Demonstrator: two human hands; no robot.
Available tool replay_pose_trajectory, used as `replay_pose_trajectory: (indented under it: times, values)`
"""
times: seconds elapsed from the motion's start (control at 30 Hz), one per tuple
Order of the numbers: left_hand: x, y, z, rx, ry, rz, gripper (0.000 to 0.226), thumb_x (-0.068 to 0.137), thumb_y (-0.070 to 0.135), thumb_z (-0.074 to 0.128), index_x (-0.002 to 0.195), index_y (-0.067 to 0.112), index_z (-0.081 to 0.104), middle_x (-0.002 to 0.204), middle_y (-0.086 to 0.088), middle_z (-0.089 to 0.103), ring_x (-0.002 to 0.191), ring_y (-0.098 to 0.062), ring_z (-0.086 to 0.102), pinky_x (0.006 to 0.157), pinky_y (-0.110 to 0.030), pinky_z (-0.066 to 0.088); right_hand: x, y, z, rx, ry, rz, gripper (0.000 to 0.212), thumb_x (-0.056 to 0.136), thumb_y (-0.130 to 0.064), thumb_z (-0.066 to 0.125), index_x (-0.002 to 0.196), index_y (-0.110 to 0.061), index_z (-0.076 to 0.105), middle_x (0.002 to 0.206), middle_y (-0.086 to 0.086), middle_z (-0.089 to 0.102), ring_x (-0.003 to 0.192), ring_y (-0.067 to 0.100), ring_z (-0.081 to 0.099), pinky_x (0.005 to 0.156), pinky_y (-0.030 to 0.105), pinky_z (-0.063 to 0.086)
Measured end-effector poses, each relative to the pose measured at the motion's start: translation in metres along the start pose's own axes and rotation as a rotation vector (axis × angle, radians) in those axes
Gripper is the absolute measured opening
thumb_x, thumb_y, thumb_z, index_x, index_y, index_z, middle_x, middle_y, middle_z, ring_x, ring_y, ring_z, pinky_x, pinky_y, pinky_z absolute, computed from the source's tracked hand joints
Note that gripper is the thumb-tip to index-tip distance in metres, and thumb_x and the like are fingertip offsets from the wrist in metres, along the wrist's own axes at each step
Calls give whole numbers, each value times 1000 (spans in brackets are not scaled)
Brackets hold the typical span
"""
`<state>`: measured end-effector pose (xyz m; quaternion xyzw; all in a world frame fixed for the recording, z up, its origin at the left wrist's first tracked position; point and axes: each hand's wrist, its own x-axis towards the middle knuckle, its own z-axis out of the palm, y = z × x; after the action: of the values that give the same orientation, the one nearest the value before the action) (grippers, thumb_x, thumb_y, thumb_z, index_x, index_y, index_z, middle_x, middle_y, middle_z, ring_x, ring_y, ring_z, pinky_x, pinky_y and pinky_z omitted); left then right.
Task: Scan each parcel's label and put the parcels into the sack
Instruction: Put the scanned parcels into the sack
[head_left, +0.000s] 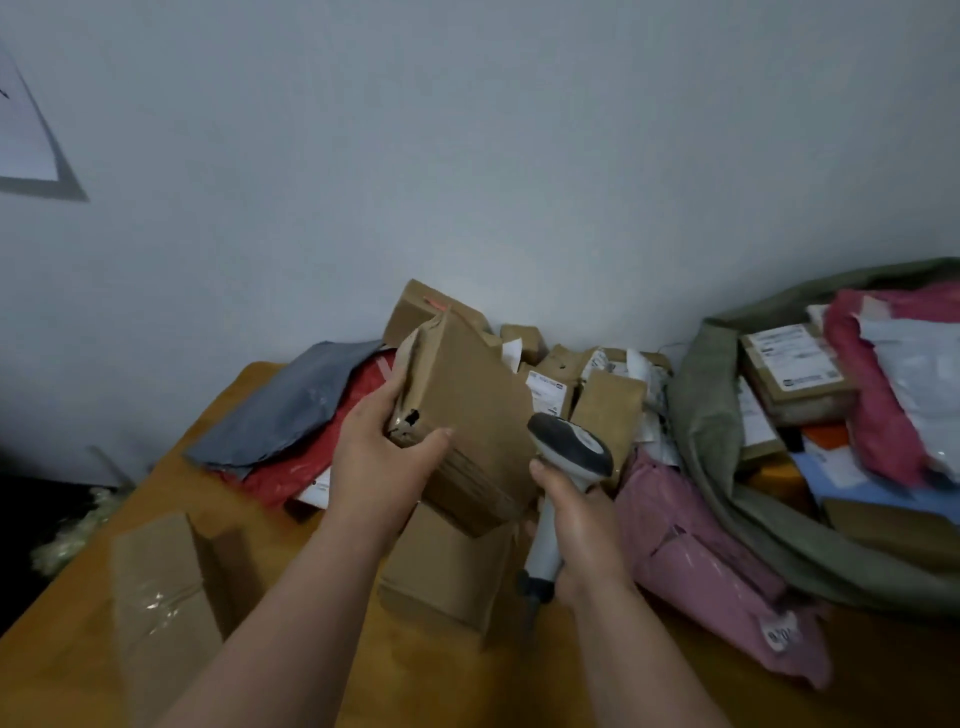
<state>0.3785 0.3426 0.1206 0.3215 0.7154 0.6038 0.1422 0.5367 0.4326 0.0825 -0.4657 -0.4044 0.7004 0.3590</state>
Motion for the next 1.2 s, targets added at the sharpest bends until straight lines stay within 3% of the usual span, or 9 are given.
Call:
replay_pose_trajectory:
  times: [0.1, 0.2, 0.43, 0.53, 0.63, 0.8, 0.93, 1.1, 1.2]
  values:
    - [-45, 7, 12, 291, 22, 199, 84, 75, 31, 83, 141, 57, 37, 146, 21, 29, 117, 2, 36, 78, -9, 38, -24, -2, -26, 46, 21, -46, 30, 84, -28, 80, 108, -27, 62, 105, -1, 69, 97, 18, 65, 92, 43, 54]
    - [-89, 11, 27, 453, -23, 370, 87, 74, 26, 84, 142, 52, 35, 155, 16, 19, 125, -6, 42, 88, -25, 51, -46, -10, -41, 69, -14, -93, 36, 83, -31, 80, 116, -26, 65, 108, -1, 72, 100, 18, 67, 90, 41, 55]
    - [-146, 16, 58, 675, -166, 654, 77, 61, 12, 91, 132, 20, 61, 144, -10, 50, 125, -29, 55, 92, -37, 54, -79, -11, -62, 91, -1, -174, 45, 78, -37, 86, 119, -30, 69, 107, -9, 77, 105, 15, 70, 95, 44, 56]
    - [-158, 13, 69, 695, -205, 686, 69, 59, 5, 89, 122, 13, 63, 141, -13, 54, 123, -32, 58, 95, -40, 52, -82, -9, -70, 117, 70, -167, 69, 71, -34, 91, 132, -24, 60, 120, -1, 73, 113, 21, 67, 102, 49, 53]
    - [-162, 11, 72, 632, -214, 783, 53, 68, 11, 80, 116, 12, 60, 141, -12, 54, 127, -29, 55, 100, -38, 47, -83, -6, -71, 160, 102, -140, 87, 66, -26, 95, 141, -18, 52, 124, 6, 71, 113, 26, 68, 101, 50, 54]
    - [-160, 13, 66, 549, -194, 931, 30, 85, 22, 59, 110, 11, 47, 132, -10, 50, 114, -25, 54, 93, -33, 47, -87, -6, -70, 245, 9, -18, 67, 63, -34, 93, 123, -15, 70, 110, 8, 77, 100, 30, 75, 92, 52, 58]
    - [-159, 15, 58, 547, -200, 1031, 26, 84, 19, 55, 106, 11, 45, 121, -10, 52, 104, -23, 55, 88, -32, 48, -89, -5, -65, 223, -10, 8, 71, 57, -40, 94, 120, -15, 72, 108, 10, 77, 99, 34, 75, 93, 53, 57]
    - [-159, 7, 45, 598, -249, 1127, 20, 84, 16, 53, 104, 12, 51, 119, -12, 60, 114, -25, 55, 98, -34, 46, -93, -4, -58, 192, -31, 57, 63, 59, -31, 95, 116, -14, 74, 104, 12, 78, 96, 35, 75, 92, 55, 57]
    - [-160, 5, 35, 615, -366, 1058, 33, 83, 27, 60, 113, 18, 51, 128, -5, 54, 121, -21, 52, 111, -35, 38, -97, -1, -59, 185, 16, 29, 43, 71, -21, 90, 110, -11, 75, 97, 11, 79, 87, 32, 77, 79, 49, 62]
